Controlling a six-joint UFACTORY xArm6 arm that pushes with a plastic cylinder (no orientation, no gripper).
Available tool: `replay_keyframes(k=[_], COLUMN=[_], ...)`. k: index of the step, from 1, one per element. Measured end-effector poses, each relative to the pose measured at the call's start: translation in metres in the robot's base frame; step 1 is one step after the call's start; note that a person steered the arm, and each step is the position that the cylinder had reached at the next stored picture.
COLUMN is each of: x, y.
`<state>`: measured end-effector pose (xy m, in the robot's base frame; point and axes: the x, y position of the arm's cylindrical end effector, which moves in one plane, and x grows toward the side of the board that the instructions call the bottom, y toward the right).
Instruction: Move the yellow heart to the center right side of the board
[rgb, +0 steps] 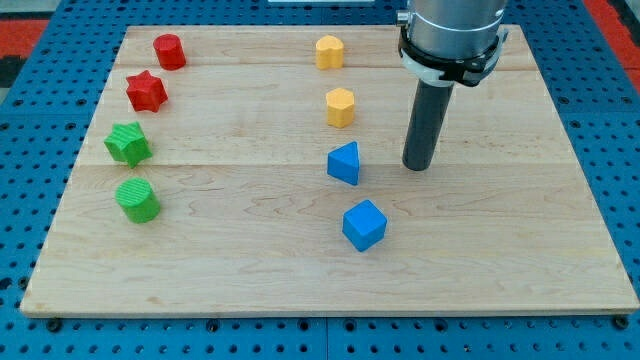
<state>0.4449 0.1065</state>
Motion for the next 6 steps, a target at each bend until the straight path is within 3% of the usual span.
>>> replay_keyframes(k=[4, 6], x=[0.004, 0.026], y=[0.004, 0.008])
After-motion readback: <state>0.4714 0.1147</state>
